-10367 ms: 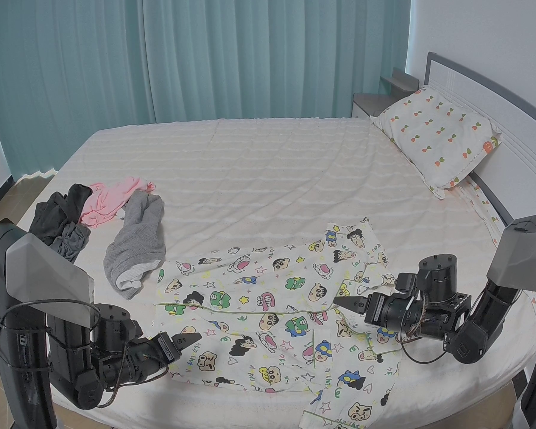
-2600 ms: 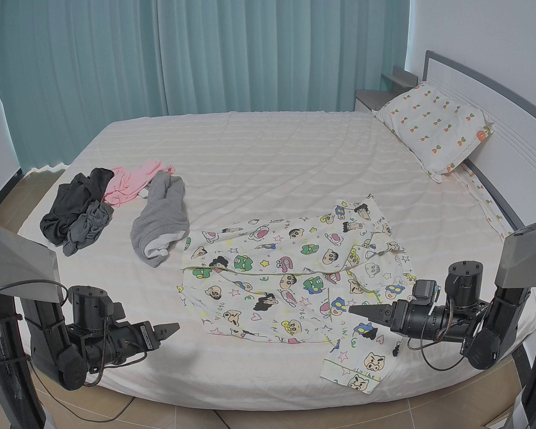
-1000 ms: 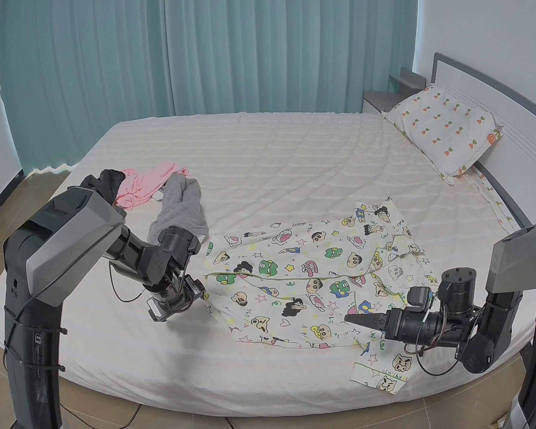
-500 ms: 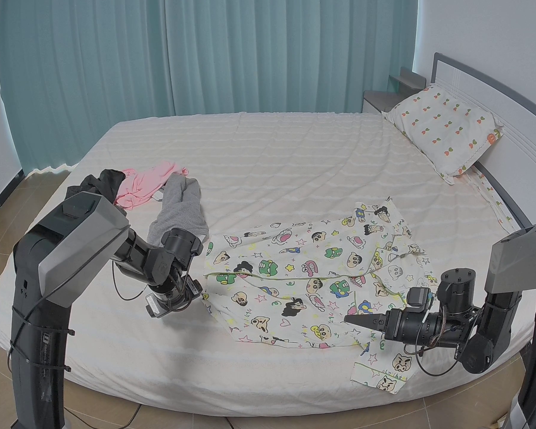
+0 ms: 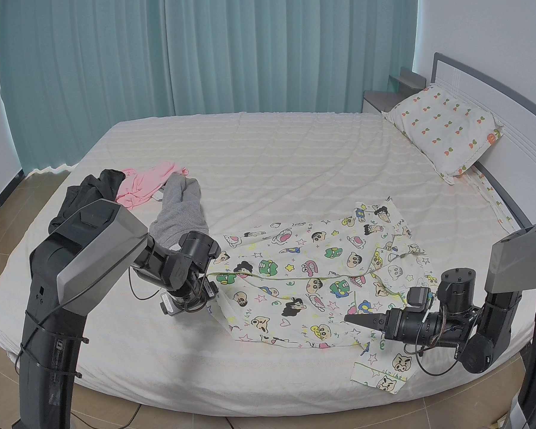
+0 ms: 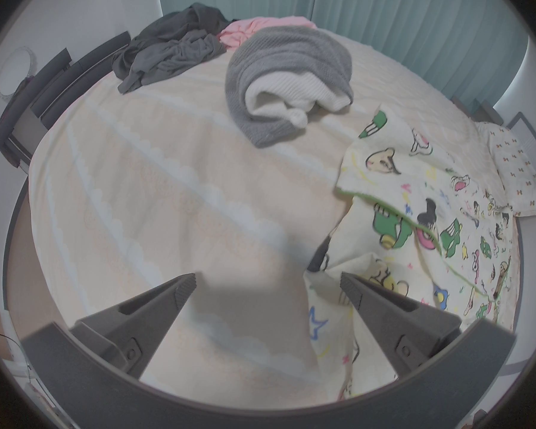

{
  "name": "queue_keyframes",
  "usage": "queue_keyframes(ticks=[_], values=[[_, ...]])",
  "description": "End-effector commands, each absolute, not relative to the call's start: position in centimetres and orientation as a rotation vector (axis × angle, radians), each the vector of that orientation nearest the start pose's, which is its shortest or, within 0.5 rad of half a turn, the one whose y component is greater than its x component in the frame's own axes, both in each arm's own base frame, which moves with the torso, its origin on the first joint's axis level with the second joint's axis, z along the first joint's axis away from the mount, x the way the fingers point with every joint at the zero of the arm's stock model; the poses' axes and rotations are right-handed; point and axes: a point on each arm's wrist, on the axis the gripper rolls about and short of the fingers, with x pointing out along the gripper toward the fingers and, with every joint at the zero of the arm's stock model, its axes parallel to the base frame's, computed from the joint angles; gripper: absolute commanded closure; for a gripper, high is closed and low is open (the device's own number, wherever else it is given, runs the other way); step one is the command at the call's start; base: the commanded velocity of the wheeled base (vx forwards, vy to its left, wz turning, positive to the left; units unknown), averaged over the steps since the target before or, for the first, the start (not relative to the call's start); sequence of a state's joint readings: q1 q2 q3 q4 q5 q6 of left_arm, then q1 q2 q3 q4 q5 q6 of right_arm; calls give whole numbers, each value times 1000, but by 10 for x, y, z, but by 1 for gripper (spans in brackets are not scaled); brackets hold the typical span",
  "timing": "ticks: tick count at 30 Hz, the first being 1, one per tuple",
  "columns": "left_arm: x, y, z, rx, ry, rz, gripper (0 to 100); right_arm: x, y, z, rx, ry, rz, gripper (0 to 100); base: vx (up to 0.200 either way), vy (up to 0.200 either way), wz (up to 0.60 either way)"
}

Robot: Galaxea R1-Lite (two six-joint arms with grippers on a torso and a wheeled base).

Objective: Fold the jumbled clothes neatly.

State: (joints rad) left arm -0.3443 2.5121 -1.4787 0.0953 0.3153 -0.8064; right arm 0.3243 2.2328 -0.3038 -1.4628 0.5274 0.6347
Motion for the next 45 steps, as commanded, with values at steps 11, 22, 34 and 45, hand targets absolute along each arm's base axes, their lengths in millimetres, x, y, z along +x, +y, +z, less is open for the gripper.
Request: queue_keyframes(ticks=[11, 22, 34, 45], values=[[423, -151, -41, -270, 991, 375, 0, 264, 101, 1, 633, 732, 657, 0, 0, 0, 0], [416, -154, -42, -205, 1064, 379, 0, 264, 101, 1, 633, 732, 658, 0, 0, 0, 0], [405, -148, -19, -273, 1229, 305, 0, 264, 101, 1, 633, 730, 657, 0, 0, 0, 0], [406, -114, -7, -276, 1299, 318, 0, 265, 101, 2, 633, 722, 659, 0, 0, 0, 0]])
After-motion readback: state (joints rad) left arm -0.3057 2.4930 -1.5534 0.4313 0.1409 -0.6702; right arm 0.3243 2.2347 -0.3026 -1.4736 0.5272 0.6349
